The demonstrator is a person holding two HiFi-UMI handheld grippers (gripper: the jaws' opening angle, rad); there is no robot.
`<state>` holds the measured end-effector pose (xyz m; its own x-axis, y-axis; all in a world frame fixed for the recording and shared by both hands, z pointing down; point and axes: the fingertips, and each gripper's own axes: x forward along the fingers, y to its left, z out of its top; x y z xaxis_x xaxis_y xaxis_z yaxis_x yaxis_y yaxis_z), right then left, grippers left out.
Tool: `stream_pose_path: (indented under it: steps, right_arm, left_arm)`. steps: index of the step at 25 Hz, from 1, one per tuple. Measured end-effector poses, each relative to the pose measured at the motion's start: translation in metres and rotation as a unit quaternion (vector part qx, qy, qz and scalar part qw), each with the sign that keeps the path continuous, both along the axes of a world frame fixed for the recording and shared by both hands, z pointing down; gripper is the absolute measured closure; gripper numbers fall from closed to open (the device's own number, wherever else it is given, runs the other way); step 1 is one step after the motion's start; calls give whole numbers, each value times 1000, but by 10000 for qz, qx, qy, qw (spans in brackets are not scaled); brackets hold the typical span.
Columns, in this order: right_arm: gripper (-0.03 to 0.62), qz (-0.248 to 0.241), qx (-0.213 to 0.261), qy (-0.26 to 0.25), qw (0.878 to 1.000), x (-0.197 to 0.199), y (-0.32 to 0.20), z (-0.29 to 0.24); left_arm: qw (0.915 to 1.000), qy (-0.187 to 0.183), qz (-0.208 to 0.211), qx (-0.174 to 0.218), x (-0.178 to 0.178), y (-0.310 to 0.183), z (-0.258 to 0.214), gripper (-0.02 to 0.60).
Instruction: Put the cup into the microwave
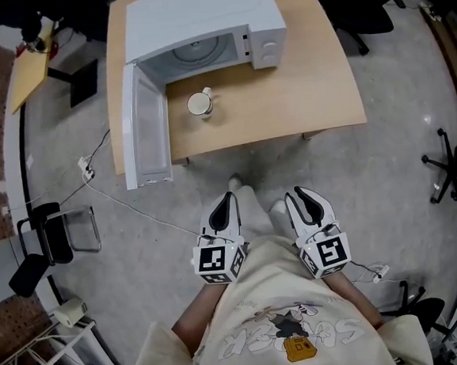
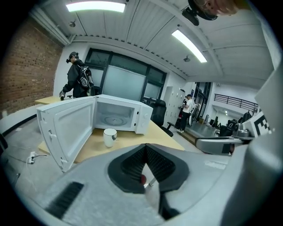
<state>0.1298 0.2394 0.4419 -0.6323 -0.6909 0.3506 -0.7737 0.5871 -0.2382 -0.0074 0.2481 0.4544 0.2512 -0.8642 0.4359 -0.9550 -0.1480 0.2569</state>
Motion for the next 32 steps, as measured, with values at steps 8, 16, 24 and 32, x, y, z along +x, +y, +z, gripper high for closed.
stream_pose_path:
  steps: [8, 16, 24, 32]
  right_arm:
    - [480, -251, -75, 143, 9996, -51, -83, 6]
    - [477, -327, 10, 432, 9985, -106, -169, -1]
    - [474, -582, 4, 569, 9967, -108, -215, -10]
    - [474, -239, -138, 747, 9968, -74, -231, -3]
  left_arm:
    - [9993, 172, -150, -294, -44, -80, 12, 577]
    - [9996, 127, -33, -238, -101, -174, 14, 577]
    - [9902, -682, 515, -1104, -110, -227, 77, 200]
    - [9875, -1204, 515, -878, -120, -262, 161, 127]
